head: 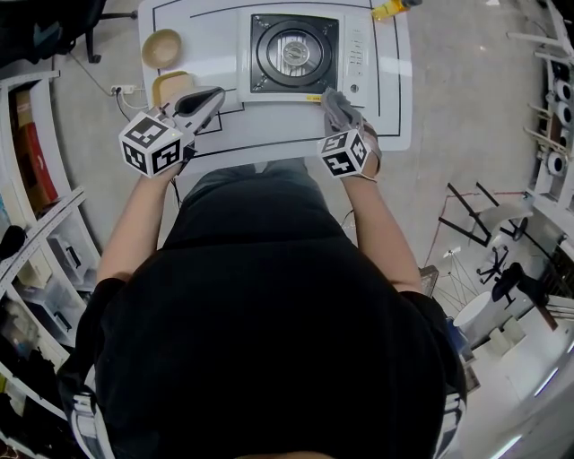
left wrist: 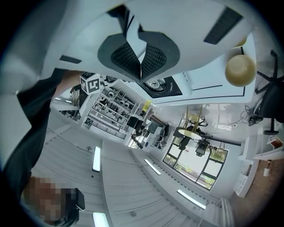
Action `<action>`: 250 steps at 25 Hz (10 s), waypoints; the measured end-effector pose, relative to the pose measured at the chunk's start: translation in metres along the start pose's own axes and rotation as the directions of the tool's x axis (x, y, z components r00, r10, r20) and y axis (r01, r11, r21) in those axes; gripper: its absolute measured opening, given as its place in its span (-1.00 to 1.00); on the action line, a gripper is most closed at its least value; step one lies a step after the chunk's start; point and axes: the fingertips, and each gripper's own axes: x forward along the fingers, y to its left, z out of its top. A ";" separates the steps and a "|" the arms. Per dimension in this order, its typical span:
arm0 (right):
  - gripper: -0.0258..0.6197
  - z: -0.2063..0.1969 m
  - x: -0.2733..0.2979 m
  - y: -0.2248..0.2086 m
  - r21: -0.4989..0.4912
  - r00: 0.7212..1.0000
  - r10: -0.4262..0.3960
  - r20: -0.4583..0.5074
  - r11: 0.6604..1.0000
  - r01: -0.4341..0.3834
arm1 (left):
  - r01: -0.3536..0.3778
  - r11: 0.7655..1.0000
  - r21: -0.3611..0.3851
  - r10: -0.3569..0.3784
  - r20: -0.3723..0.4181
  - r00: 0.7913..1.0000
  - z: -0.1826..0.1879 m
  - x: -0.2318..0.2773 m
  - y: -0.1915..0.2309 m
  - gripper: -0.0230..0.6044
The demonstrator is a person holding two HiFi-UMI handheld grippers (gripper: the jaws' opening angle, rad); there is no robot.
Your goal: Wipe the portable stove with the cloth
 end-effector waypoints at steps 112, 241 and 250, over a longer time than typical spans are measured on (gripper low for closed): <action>-0.57 0.304 0.173 -0.096 0.293 0.740 0.653 0.162 0.684 -0.668 | 0.032 0.987 -0.157 -0.046 -0.088 0.995 -0.038 0.085 0.060 -0.85; -0.57 0.067 0.040 -0.017 -0.296 0.987 0.094 -0.127 0.947 -0.128 | 0.020 0.999 -0.036 -0.029 -0.276 0.961 -0.100 0.096 0.059 -0.63; -0.58 0.086 0.034 0.018 -0.264 0.978 0.185 -0.096 0.943 -0.204 | 0.004 1.000 -0.028 -0.011 -0.263 0.965 -0.099 0.092 0.060 -0.63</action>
